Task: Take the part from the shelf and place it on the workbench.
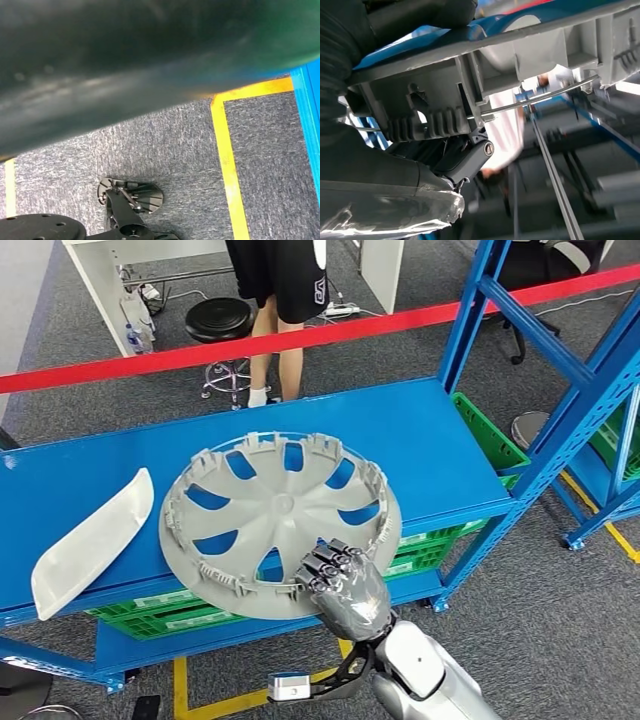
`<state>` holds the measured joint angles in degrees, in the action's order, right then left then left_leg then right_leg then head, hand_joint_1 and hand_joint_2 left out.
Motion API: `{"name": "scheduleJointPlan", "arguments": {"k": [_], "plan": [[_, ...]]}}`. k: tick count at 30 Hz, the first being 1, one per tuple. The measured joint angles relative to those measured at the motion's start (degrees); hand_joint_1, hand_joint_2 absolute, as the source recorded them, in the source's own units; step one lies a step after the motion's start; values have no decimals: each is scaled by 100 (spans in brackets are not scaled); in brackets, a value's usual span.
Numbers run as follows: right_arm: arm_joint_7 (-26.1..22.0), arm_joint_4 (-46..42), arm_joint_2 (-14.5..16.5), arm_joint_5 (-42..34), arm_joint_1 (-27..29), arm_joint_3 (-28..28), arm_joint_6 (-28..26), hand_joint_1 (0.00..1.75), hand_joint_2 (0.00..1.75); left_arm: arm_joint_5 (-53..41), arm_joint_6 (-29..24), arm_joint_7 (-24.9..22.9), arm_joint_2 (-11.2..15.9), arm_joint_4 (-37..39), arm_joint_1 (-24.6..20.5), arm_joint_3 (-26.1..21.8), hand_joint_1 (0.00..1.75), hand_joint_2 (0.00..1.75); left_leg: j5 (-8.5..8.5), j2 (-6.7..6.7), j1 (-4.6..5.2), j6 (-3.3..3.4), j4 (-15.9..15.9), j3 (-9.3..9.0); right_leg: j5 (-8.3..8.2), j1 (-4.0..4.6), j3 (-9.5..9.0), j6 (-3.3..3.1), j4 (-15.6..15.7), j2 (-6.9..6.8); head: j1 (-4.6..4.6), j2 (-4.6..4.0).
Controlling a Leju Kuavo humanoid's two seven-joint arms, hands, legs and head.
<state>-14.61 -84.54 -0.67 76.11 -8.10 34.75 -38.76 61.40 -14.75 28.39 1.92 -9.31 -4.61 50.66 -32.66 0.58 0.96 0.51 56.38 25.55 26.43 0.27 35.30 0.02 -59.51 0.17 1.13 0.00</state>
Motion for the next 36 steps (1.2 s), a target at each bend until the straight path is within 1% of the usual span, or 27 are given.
{"name": "scheduleJointPlan", "arguments": {"k": [3, 8, 22, 24, 26, 30, 33, 34, 36], "plan": [[-27, -264, 21, 8, 82, -115, -10, 175, 175, 0, -7, 0, -2, 0, 1, 26, 0, 0, 0, 0, 0, 0, 0, -1, 0, 0, -3, 0, 2, -1, -1, 0], [-29, -468, 37, 9, 180, -224, -10, 175, 175, 0, -12, 0, -4, 0, 2, 37, 0, 0, 1, 0, 1, 1, 1, -2, -3, -1, -5, 3, 3, 0, -1, 0], [-36, -553, 38, 13, 231, -286, -10, 175, 175, 0, -16, 0, -10, 0, 2, 40, 0, 0, 1, 0, 1, 0, 1, -2, -3, -1, -4, 3, 4, 0, 0, 0], [-153, -585, 60, 12, 263, -325, -10, 175, 175, 1, -41, -4, -10, 0, 2, 42, 0, 0, 1, 0, 1, 1, 1, -2, -3, -1, -4, 3, 4, 0, 0, 0], [-483, -688, 156, 8, 364, -444, -10, 175, 175, 15, -87, 63, -14, 0, 6, 42, 0, 0, 1, 0, 1, 1, 1, -1, -3, -1, -3, 3, 4, 0, -1, 0], [-1463, -1121, 518, -164, 678, -855, -10, 175, 175, 80, -5, 447, -36, 0, 17, 42, 0, 175, 0, 0, 0, 0, 0, 0, -1, 0, -1, 1, 3, -2, 1, 0], [-2170, -1441, 827, -410, 881, -1171, -10, 175, 175, 122, 106, 500, -45, 0, 32, 43, 0, 175, 0, 0, 0, 0, -1, 0, 0, 1, -2, 1, 3, -2, 0, 0], [-2322, -1536, 920, -487, 937, -1263, -11, 175, 175, 122, 126, 514, -47, 0, 37, 45, 0, 175, 0, 0, 0, 0, -1, 0, 0, 1, -2, 1, 4, -2, -1, 0], [-2457, -1685, 1049, -704, 1030, -1387, -12, 175, 175, 137, 183, 564, -50, 1, 44, 50, 0, 175, -3, 0, 11, 18, 19, 2, -16, -14, -8, 22, 22, -3, 1, 0]]}}
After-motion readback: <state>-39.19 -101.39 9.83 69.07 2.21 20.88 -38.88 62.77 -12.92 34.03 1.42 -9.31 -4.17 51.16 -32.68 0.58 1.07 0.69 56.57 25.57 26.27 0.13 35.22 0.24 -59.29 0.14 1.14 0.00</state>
